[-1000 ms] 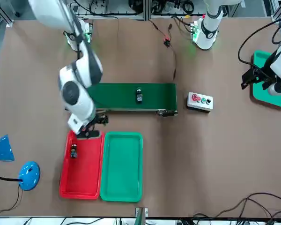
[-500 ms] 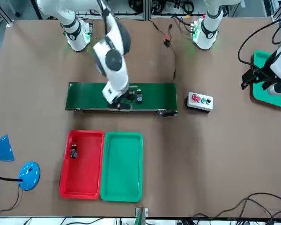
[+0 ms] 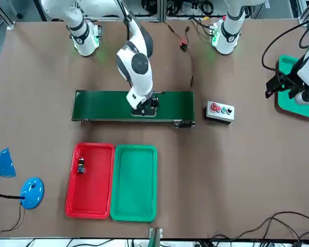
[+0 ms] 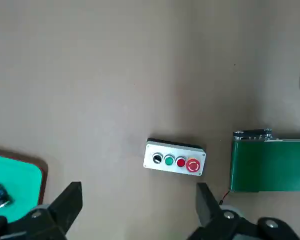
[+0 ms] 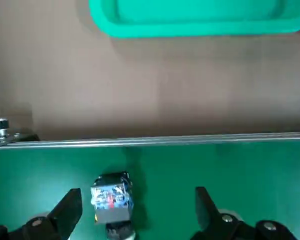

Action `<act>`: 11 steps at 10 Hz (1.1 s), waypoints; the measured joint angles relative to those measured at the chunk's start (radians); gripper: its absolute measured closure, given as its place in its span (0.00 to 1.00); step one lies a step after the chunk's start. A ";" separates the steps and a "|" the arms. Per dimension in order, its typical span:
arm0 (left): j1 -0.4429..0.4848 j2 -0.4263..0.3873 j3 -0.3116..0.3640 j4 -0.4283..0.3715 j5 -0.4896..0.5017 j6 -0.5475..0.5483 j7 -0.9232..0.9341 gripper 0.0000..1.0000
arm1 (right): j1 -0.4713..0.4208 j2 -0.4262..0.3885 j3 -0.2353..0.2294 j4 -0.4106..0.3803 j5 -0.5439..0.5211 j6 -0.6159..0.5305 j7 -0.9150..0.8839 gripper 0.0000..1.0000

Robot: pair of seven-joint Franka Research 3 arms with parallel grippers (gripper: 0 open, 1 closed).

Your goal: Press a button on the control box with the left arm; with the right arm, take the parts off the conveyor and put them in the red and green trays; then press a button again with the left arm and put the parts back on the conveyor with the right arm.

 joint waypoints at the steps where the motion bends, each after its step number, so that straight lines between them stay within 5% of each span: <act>1: 0.000 0.000 0.000 0.002 0.000 0.000 0.000 0.00 | 0.011 0.022 0.000 0.000 0.000 0.015 0.003 0.00; 9: 0.000 0.000 -0.001 0.002 0.000 0.000 0.000 0.00 | 0.052 0.047 -0.001 0.001 -0.002 0.020 0.011 0.05; 11: 0.000 0.000 -0.001 0.002 0.000 0.000 0.000 0.00 | 0.052 0.047 -0.006 0.003 -0.001 0.020 0.014 0.30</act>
